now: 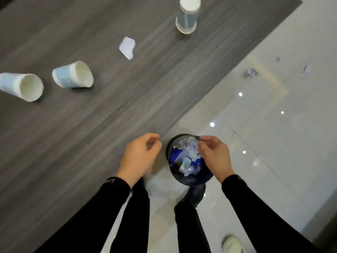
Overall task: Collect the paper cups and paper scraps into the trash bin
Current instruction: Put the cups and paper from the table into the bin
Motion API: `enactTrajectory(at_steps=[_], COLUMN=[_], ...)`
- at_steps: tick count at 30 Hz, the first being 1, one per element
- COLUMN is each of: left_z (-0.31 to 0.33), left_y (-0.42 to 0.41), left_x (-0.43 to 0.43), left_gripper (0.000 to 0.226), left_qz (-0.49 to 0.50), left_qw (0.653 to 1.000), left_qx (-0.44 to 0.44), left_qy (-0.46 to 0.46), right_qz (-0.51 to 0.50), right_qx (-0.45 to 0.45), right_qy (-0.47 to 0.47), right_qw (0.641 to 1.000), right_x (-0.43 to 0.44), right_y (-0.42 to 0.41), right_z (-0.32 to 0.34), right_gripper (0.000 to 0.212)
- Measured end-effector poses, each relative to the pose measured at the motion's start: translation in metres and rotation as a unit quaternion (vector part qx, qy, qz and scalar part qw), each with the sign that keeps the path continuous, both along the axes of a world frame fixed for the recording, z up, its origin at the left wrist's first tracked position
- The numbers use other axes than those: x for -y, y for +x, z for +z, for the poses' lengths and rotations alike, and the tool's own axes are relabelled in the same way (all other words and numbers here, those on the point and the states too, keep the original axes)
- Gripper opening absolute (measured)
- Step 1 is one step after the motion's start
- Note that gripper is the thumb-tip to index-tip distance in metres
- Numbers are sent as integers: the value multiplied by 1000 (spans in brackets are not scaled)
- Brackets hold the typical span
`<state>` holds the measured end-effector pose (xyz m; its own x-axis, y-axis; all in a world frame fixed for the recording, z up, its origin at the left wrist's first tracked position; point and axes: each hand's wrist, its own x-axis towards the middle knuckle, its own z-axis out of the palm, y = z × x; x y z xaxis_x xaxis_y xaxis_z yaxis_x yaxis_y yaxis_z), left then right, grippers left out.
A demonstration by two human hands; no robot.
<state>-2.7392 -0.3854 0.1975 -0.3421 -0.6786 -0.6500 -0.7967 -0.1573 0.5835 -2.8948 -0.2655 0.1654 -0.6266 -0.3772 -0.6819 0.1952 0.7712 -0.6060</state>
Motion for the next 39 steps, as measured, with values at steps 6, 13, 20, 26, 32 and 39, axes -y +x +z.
enactTrajectory(at_steps=[6,13,20,26,32,39], left_z=[21,36,26,-1,-14,0], left_y=[49,130,182,193,199,193], left_x=[69,148,233,281,275,247], left_gripper=[16,19,60,80,64,39], left_qz=[74,162,67,-161,-110,-29], left_qw=[994,978,933,928,934,955], left_qx=[-25,18,107,234,220,151], left_qy=[-74,-130,-337,-242,-260,-253], right_qz=[56,168,320,430,467,372], right_qx=[8,-7,-118,-145,-226,-197], right_qy=[-117,-157,-119,-67,-37,-35], right_qw=[992,973,933,889,854,907], right_x=[113,221,285,322,332,310], right_y=[37,93,137,151,156,139], right_z=[40,48,52,32,15,31], right_gripper=[18,22,61,98,71,51])
